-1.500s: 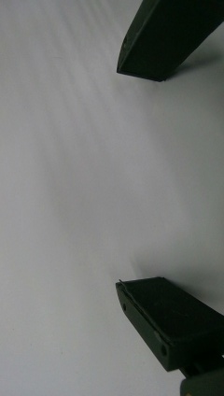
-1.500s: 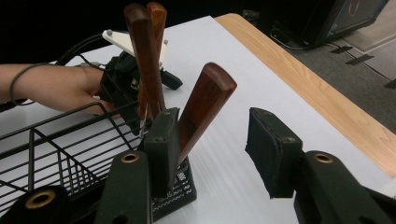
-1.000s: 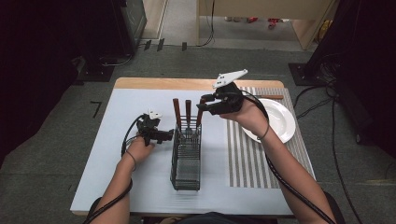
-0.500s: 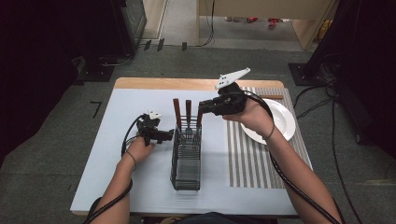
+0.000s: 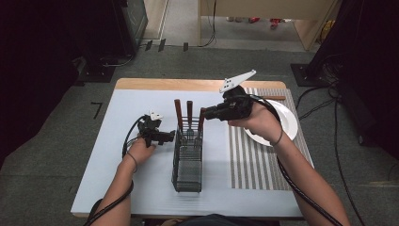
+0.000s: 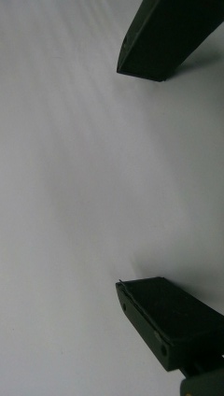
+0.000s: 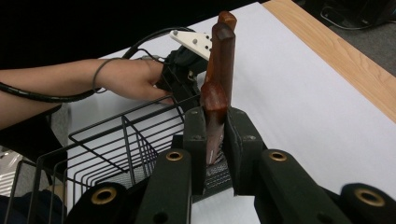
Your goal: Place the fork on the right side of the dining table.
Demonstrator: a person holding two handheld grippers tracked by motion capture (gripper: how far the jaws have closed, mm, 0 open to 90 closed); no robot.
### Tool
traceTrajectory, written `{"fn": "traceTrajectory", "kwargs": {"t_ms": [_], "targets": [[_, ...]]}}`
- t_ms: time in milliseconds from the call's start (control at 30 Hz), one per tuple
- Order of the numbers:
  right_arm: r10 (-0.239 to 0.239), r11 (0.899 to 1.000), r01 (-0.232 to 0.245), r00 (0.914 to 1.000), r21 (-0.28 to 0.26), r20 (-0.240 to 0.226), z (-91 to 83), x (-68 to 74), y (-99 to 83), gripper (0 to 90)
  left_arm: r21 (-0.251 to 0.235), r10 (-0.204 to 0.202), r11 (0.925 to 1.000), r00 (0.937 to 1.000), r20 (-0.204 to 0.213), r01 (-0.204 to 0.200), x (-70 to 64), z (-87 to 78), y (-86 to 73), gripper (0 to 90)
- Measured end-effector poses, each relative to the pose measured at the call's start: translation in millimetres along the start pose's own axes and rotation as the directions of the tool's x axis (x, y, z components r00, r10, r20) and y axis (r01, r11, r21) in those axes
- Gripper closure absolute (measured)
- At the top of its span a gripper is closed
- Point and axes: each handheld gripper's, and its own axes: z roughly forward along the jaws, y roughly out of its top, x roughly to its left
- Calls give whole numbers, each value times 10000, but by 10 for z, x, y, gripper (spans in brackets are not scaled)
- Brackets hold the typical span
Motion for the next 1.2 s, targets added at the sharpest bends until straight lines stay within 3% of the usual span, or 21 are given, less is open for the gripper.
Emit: {"fn": "traceTrajectory", "kwargs": {"t_ms": [333,467,833,1200], "targets": [[145,9994,-148,9999,-306,-88,8,-82,-32,801,-1,-5,10000,10000,2,5,0,0,0,0],[344,9971,-364,9989,-662,-323,44,-171,-56,747,2,-4,10000,10000,1,4,0,0,0,0],[563,9958,-591,9976,-699,-409,181,-343,-74,728,-18,-25,10000,10000,-1,25,-2,1,0,0],[513,9966,-551,9968,-615,-617,244,-426,-13,705,-20,-32,10000,10000,2,32,-2,2,0,0]]}}
